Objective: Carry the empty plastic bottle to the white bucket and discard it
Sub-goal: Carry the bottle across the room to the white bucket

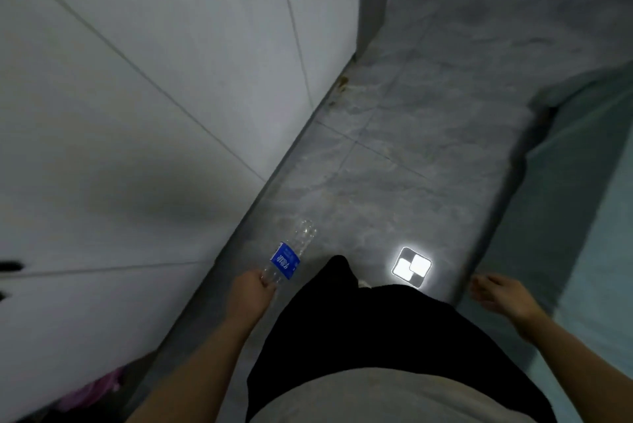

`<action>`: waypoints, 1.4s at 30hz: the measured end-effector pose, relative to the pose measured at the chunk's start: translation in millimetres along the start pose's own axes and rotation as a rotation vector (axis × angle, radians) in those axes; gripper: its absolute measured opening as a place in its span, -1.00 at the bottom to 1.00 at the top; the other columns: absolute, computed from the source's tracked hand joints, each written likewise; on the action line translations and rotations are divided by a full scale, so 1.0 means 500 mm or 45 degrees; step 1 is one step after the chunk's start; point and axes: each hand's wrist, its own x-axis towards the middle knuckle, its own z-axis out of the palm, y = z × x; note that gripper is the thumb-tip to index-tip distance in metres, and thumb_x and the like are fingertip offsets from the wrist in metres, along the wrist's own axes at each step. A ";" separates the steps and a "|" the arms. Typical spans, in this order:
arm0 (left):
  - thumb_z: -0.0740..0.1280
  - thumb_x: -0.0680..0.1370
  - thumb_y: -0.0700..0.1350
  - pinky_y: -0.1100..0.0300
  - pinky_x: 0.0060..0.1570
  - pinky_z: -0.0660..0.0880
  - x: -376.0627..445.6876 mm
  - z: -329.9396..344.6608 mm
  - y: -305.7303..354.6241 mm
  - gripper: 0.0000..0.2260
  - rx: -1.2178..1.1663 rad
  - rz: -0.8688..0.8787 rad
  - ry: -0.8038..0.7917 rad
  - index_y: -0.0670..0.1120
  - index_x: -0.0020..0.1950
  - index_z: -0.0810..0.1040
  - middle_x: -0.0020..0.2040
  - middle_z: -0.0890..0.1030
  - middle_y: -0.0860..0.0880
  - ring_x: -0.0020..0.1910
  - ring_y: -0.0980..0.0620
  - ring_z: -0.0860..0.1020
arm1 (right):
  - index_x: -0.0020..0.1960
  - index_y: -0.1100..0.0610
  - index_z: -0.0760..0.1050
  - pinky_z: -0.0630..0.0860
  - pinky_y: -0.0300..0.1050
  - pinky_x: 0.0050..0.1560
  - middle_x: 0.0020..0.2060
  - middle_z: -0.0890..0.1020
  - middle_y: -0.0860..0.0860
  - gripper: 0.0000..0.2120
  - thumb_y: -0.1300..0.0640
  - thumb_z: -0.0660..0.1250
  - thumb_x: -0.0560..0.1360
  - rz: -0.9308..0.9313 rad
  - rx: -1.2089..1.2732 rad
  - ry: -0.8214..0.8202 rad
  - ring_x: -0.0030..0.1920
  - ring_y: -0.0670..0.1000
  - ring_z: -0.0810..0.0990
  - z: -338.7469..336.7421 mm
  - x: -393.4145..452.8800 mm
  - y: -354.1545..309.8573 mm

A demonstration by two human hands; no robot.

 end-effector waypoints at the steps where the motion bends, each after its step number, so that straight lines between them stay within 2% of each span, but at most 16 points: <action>1: 0.38 0.42 -0.16 0.17 -0.26 0.41 0.024 -0.011 0.027 -0.86 0.037 0.047 -0.013 -0.20 -0.32 0.57 -0.26 0.65 -0.25 -0.25 -0.14 0.61 | 0.08 0.41 0.48 0.47 -0.26 -0.43 -0.30 0.54 0.06 -0.76 0.29 0.13 0.56 0.030 0.017 0.039 -0.35 0.01 0.47 -0.010 0.000 0.012; 6: 0.33 0.45 -0.17 0.11 -0.21 0.43 0.136 -0.049 0.159 -0.87 0.247 0.239 -0.057 -0.23 -0.24 0.56 -0.15 0.66 -0.29 -0.14 -0.20 0.61 | 0.00 0.30 0.48 0.48 -0.31 -0.48 -0.22 0.58 0.13 -0.83 0.30 0.12 0.56 0.174 0.197 0.204 -0.55 -0.15 0.57 -0.037 -0.018 0.077; 9: 0.30 0.47 -0.16 0.16 -0.23 0.39 0.176 -0.050 0.240 -0.82 0.294 0.322 -0.095 -0.28 -0.15 0.57 -0.14 0.66 -0.28 -0.18 -0.18 0.59 | 0.05 0.46 0.49 0.41 -0.14 -0.34 -0.15 0.58 0.29 -0.76 0.31 0.14 0.56 0.261 0.231 0.264 -0.33 0.14 0.52 -0.058 -0.026 0.120; 11: 0.29 0.49 -0.15 0.19 -0.24 0.38 0.201 -0.040 0.298 -0.82 0.355 0.382 -0.130 -0.27 -0.15 0.57 -0.14 0.66 -0.27 -0.25 -0.11 0.55 | 0.00 0.46 0.50 0.38 -0.18 -0.37 -0.24 0.56 0.24 -0.77 0.30 0.15 0.56 0.330 0.269 0.289 -0.34 0.12 0.43 -0.078 -0.023 0.135; 13: 0.27 0.51 -0.15 0.13 -0.20 0.43 0.223 -0.029 0.356 -0.80 0.405 0.424 -0.150 -0.29 -0.13 0.57 -0.14 0.66 -0.28 -0.22 -0.13 0.57 | -0.09 0.36 0.50 0.41 -0.30 -0.55 -0.38 0.51 0.13 -0.81 0.30 0.15 0.56 0.375 0.345 0.296 -0.39 0.07 0.41 -0.101 -0.011 0.131; 15: 0.26 0.52 -0.16 0.07 -0.14 0.49 0.236 -0.012 0.415 -0.78 0.437 0.464 -0.153 -0.31 -0.13 0.58 -0.15 0.65 -0.30 -0.17 -0.20 0.60 | -0.11 0.32 0.47 0.34 -0.42 -0.64 -0.40 0.49 0.09 -0.82 0.30 0.13 0.57 0.389 0.432 0.299 -0.40 0.06 0.41 -0.140 0.014 0.108; 19: 0.25 0.53 -0.13 0.06 -0.15 0.49 0.242 0.021 0.523 -0.76 0.512 0.474 -0.164 -0.30 -0.15 0.57 -0.22 0.61 -0.24 -0.25 -0.13 0.54 | 0.06 0.45 0.46 0.44 -0.26 -0.46 -0.32 0.50 0.13 -0.76 0.30 0.12 0.57 0.319 0.475 0.292 -0.45 0.03 0.53 -0.240 0.089 0.031; 21: 0.26 0.53 -0.12 0.11 -0.21 0.43 0.244 0.031 0.568 -0.78 0.539 0.476 -0.152 -0.25 -0.19 0.56 -0.27 0.56 -0.17 -0.29 -0.05 0.48 | 0.08 0.49 0.44 0.41 -0.41 -0.56 -0.32 0.51 0.13 -0.75 0.31 0.11 0.57 0.255 0.476 0.295 -0.53 -0.05 0.54 -0.296 0.130 -0.019; 24: 0.28 0.52 -0.12 0.15 -0.24 0.38 0.257 0.031 0.622 -0.77 0.529 0.422 -0.134 -0.22 -0.28 0.53 -0.30 0.56 -0.17 -0.31 -0.04 0.46 | 0.11 0.50 0.45 0.37 -0.48 -0.58 -0.17 0.53 0.23 -0.72 0.31 0.11 0.56 0.173 0.441 0.306 -0.42 -0.02 0.48 -0.359 0.189 -0.096; 26: 0.27 0.53 -0.12 0.17 -0.26 0.35 0.275 0.025 0.653 -0.73 0.549 0.378 -0.136 -0.18 -0.35 0.49 -0.37 0.49 -0.09 -0.33 -0.02 0.44 | 0.10 0.50 0.46 0.41 -0.43 -0.51 -0.13 0.52 0.25 -0.72 0.31 0.11 0.56 0.125 0.450 0.295 -0.35 0.04 0.46 -0.393 0.230 -0.143; 28: 0.27 0.53 -0.11 0.18 -0.26 0.36 0.301 0.018 0.686 -0.73 0.560 0.341 -0.153 -0.20 -0.33 0.51 -0.38 0.49 -0.09 -0.33 -0.02 0.46 | 0.12 0.45 0.47 0.45 -0.27 -0.35 -0.09 0.54 0.27 -0.73 0.30 0.12 0.56 0.109 0.459 0.293 -0.28 0.10 0.49 -0.423 0.271 -0.183; 32: 0.27 0.53 -0.11 0.21 -0.32 0.39 0.368 0.008 0.778 -0.72 0.561 0.324 -0.183 -0.16 -0.36 0.51 -0.36 0.57 -0.11 -0.35 -0.01 0.48 | 0.07 0.40 0.52 0.41 -0.22 -0.33 -0.11 0.56 0.25 -0.75 0.27 0.16 0.55 0.149 0.407 0.310 -0.28 0.09 0.49 -0.468 0.340 -0.239; 35: 0.27 0.53 -0.11 0.22 -0.38 0.33 0.422 -0.001 0.881 -0.64 0.572 0.362 -0.205 -0.01 -0.47 0.33 -0.42 0.45 -0.01 -0.38 0.03 0.45 | 0.05 0.41 0.52 0.40 -0.22 -0.36 -0.12 0.56 0.27 -0.76 0.28 0.15 0.56 0.219 0.398 0.335 -0.28 0.12 0.49 -0.500 0.375 -0.274; 38: 0.26 0.54 -0.09 0.26 -0.41 0.29 0.465 -0.010 1.001 -0.62 0.674 0.448 -0.227 0.03 -0.47 0.27 -0.45 0.39 0.04 -0.42 0.08 0.42 | 0.08 0.47 0.47 0.33 -0.17 -0.34 -0.11 0.53 0.25 -0.73 0.30 0.11 0.57 0.314 0.471 0.357 -0.31 0.09 0.45 -0.528 0.393 -0.300; 40: 0.24 0.55 -0.08 0.24 -0.40 0.29 0.496 -0.009 1.089 -0.62 0.702 0.512 -0.265 0.02 -0.48 0.29 -0.47 0.37 0.06 -0.38 0.04 0.44 | 0.04 0.44 0.48 0.28 -0.17 -0.30 -0.11 0.53 0.24 -0.74 0.28 0.10 0.57 0.370 0.510 0.340 -0.28 0.11 0.45 -0.547 0.401 -0.312; 42: 0.23 0.55 -0.09 0.20 -0.36 0.33 0.525 -0.005 1.184 -0.67 0.675 0.566 -0.272 -0.07 -0.43 0.43 -0.42 0.49 -0.04 -0.34 -0.01 0.47 | -0.12 0.35 0.51 0.29 -0.13 -0.30 -0.15 0.53 0.25 -0.78 0.28 0.14 0.56 0.426 0.521 0.331 -0.30 0.11 0.45 -0.570 0.411 -0.322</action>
